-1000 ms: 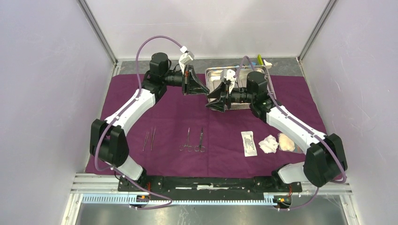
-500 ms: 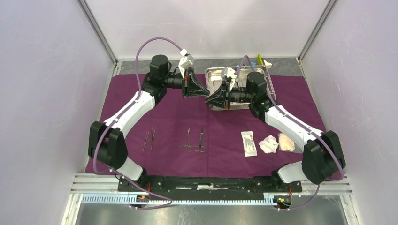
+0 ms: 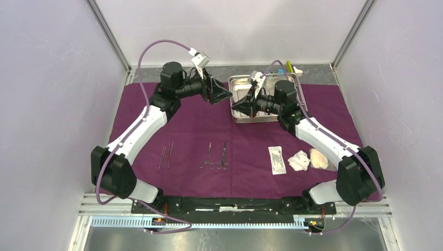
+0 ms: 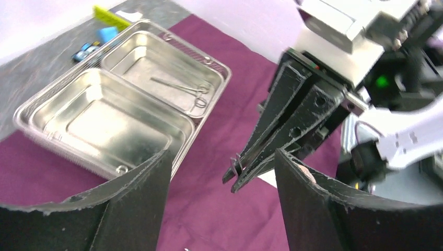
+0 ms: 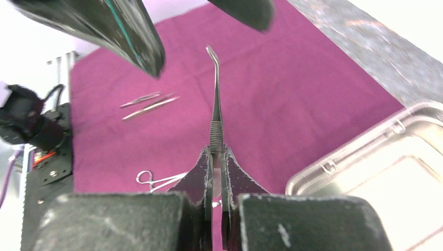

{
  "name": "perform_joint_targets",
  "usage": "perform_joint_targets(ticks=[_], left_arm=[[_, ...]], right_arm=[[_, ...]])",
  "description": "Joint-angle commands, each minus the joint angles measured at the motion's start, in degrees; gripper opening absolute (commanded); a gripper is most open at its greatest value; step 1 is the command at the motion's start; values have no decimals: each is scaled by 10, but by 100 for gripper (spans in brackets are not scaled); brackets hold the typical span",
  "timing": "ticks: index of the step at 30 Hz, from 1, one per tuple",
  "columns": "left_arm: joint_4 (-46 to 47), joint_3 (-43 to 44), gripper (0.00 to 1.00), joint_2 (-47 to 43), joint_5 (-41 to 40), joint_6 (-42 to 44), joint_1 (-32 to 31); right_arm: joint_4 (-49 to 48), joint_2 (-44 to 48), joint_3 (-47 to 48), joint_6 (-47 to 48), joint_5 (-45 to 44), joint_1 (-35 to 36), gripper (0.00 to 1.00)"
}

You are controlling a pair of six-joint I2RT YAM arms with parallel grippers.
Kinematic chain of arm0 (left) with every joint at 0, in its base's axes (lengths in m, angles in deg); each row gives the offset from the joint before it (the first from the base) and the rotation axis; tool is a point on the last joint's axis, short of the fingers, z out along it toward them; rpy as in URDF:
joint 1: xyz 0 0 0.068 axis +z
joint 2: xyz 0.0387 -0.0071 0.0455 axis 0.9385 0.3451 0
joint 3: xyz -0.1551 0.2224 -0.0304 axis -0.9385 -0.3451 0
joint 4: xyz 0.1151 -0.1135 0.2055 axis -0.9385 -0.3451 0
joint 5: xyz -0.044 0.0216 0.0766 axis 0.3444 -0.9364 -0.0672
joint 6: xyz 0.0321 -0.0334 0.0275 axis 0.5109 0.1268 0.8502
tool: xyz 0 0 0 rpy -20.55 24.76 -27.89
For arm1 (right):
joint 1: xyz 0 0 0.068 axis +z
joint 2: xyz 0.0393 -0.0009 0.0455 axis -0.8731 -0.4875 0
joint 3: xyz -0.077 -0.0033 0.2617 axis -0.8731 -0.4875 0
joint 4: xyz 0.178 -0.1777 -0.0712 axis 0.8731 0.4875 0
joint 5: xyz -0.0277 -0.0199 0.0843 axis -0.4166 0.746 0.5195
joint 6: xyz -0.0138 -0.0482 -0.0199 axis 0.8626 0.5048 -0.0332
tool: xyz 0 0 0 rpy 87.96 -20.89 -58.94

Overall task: Open and lay out the surgical kit
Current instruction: Pick up the medical item from the container.

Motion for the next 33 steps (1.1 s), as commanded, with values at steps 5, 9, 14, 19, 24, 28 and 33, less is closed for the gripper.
perform_joint_targets(ticks=[5, 9, 14, 19, 24, 28, 33], left_arm=[[-121, 40, 76, -19, -197, -137, -6], [-140, 49, 66, -9, -220, -137, -25], [-123, 57, 57, 11, -203, -152, -40], [-101, 65, 57, 34, -194, -164, -49], [-101, 90, 61, 69, -201, -172, -61], [-84, 97, 61, 86, -188, -193, -69], [-70, 91, 55, 99, -183, -204, -70]], right_arm=[[82, 27, 48, 5, -178, -2, 0], [80, 26, 51, -9, -180, -1, 0], [76, 23, 51, -19, -178, -2, 0], [68, 20, 45, -24, -175, -1, 0], [64, 15, 42, -30, -172, -1, 0], [60, 12, 37, -34, -176, -1, 0], [57, 12, 34, -38, -176, -2, 0]])
